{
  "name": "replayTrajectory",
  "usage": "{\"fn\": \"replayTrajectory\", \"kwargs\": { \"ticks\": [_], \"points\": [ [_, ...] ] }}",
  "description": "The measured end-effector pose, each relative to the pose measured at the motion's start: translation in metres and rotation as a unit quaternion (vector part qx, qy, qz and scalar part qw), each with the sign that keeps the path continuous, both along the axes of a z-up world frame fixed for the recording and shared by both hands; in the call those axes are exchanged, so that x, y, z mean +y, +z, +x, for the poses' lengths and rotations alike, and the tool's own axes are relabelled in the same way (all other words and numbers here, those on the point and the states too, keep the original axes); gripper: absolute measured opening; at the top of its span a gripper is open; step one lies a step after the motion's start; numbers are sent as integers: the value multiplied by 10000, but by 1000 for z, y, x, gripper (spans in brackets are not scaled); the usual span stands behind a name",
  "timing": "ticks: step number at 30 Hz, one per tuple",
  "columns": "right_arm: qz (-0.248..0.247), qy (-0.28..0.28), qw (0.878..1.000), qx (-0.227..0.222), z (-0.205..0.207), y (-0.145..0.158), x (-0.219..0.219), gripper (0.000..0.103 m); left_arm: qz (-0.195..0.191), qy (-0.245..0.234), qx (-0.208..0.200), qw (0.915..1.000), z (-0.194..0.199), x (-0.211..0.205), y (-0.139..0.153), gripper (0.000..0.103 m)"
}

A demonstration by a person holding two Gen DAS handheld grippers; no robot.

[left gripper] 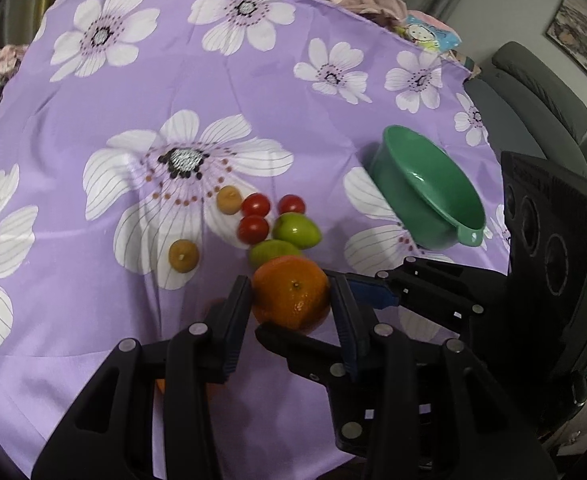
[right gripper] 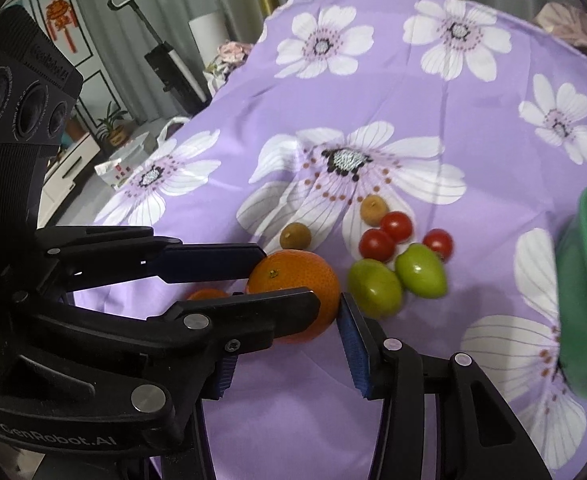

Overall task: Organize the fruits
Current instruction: 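Close the left tool's fingers around the orange and lift it, then carry the orange with the left tool over the green bowl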

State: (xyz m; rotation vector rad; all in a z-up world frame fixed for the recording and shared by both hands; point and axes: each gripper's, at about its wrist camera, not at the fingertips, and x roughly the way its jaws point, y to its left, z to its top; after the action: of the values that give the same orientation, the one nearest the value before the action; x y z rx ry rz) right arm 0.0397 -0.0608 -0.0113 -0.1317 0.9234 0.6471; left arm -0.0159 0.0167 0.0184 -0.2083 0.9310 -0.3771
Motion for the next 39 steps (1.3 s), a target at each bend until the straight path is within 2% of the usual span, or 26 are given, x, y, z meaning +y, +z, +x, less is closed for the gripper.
{"fn": "replayTrajectory", "kwargs": {
  "ticks": [16, 27, 39],
  "points": [
    [332, -314, 9986, -278, -10, 11, -35, 48, 222, -334, -234, 9989, 0, -43, 19, 40],
    [442, -988, 9922, -610, -1, 22, -84, 48, 152, -901, -463, 9947, 30, -95, 34, 40],
    [449, -1873, 9764, -979, 18, 33, -155, 48, 26, -1593, -730, 9845, 74, -170, 46, 40]
  ]
}}
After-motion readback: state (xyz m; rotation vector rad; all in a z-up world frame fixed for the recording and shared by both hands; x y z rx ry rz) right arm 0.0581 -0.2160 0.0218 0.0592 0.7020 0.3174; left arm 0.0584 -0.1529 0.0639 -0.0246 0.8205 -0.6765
